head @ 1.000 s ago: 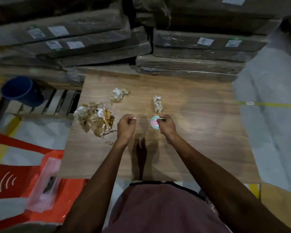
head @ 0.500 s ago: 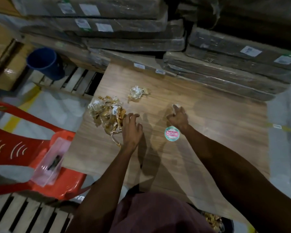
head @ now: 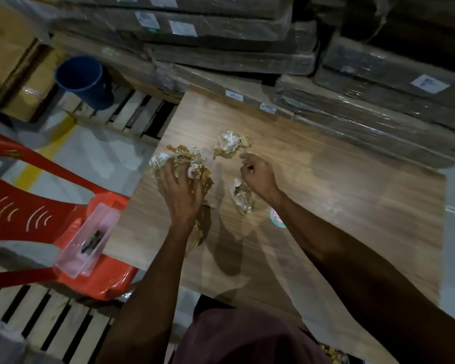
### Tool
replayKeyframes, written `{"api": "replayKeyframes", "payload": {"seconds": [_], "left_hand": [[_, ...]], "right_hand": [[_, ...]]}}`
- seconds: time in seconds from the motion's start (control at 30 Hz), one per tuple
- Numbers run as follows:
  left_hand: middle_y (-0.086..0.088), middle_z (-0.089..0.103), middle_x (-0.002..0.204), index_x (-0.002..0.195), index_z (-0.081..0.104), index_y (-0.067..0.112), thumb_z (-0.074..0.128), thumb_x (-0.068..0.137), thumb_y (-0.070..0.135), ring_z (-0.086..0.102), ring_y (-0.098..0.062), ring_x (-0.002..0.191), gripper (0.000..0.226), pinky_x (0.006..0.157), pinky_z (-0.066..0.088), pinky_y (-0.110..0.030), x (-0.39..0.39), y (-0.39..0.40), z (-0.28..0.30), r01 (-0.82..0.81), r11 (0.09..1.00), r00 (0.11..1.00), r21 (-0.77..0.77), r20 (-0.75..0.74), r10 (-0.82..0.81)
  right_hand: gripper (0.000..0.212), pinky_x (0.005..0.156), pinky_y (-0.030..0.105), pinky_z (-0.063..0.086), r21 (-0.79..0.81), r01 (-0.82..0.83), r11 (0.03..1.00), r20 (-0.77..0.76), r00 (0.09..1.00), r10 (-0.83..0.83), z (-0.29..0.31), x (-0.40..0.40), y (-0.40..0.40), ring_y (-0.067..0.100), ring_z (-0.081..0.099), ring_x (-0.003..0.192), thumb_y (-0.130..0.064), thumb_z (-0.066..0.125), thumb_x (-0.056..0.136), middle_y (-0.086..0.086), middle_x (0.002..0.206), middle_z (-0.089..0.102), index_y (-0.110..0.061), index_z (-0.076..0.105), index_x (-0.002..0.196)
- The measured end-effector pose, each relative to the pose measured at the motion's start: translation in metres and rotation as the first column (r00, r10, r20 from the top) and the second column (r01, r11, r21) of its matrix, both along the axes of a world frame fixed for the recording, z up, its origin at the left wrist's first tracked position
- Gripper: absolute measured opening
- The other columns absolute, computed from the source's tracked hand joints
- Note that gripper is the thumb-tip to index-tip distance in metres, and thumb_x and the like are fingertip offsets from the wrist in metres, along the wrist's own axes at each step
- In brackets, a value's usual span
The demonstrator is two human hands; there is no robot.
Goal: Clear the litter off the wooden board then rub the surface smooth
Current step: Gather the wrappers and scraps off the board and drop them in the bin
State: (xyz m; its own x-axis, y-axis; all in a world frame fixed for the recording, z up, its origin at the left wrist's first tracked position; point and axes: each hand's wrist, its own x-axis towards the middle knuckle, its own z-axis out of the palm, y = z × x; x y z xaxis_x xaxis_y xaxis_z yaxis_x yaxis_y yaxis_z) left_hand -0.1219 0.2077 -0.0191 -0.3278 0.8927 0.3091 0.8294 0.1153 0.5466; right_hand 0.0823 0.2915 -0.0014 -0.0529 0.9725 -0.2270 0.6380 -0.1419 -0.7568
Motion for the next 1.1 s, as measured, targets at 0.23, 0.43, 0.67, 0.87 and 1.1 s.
{"api": "replayKeyframes", "payload": {"seconds": [0.23, 0.43, 0.67, 0.87, 1.1], "left_hand": [[-0.020, 0.006, 0.168, 0.152, 0.035, 0.028, 0.066, 0.089, 0.061, 0.007, -0.043, 0.153, 0.078, 0.119, 0.018, -0.061, -0.054, 0.031, 0.005, -0.102, 0.967, 0.993, -0.233, 0.028, 0.111], [-0.013, 0.034, 0.157, 0.138, 0.056, 0.026, 0.056, 0.089, 0.060, 0.027, -0.037, 0.146, 0.060, 0.114, 0.036, -0.055, -0.067, 0.044, -0.021, 0.175, 0.902, 0.979, -0.395, 0.170, -0.115], [-0.007, 0.053, 0.142, 0.137, 0.059, 0.029, 0.043, 0.095, 0.059, 0.040, -0.028, 0.135, 0.053, 0.103, 0.045, -0.048, -0.034, 0.012, -0.016, 0.228, 0.919, 0.971, -0.322, 0.142, -0.191], [-0.007, 0.028, 0.164, 0.153, 0.038, 0.031, 0.032, 0.102, 0.057, 0.022, -0.031, 0.152, 0.057, 0.120, 0.029, -0.052, -0.018, -0.026, -0.024, 0.318, 0.904, 0.932, -0.286, 0.269, -0.243], [0.004, -0.014, 0.171, 0.160, 0.017, 0.029, 0.036, 0.102, 0.053, -0.021, -0.020, 0.156, 0.066, 0.122, 0.005, -0.054, 0.000, -0.062, -0.048, 0.277, 0.927, 0.908, -0.251, 0.384, -0.168]], "right_hand": [[0.068, 0.120, 0.045, 0.032, -0.073, -0.097, 0.993, 0.217, 0.970, 0.111, -0.008, -0.025, 0.070, 0.031, 0.029, 0.151, -0.033, 0.067, 0.091, 0.010, 0.163, 0.034, -0.028, 0.042, 0.154], [0.065, 0.116, 0.041, 0.037, -0.112, -0.381, 0.918, 0.131, 0.910, 0.393, -0.035, -0.035, 0.064, 0.032, 0.040, 0.145, -0.036, 0.066, 0.096, 0.010, 0.159, 0.040, -0.026, 0.041, 0.156], [0.033, 0.093, 0.032, 0.047, 0.008, -0.222, 0.975, 0.005, 0.975, 0.222, -0.035, -0.021, 0.010, 0.020, 0.057, 0.096, -0.013, 0.061, 0.098, 0.013, 0.130, 0.056, -0.016, 0.064, 0.131], [0.034, 0.110, 0.037, 0.041, 0.083, -0.093, 0.992, -0.027, 0.995, 0.095, -0.043, 0.013, -0.039, 0.021, 0.047, 0.136, -0.033, 0.058, 0.094, 0.007, 0.143, 0.052, -0.019, 0.065, 0.125], [0.055, 0.120, 0.037, 0.029, 0.141, -0.033, 0.989, -0.154, 0.987, 0.055, -0.048, -0.016, -0.093, 0.013, 0.040, 0.145, -0.046, 0.051, 0.101, -0.004, 0.156, 0.046, -0.020, 0.042, 0.149]]}}
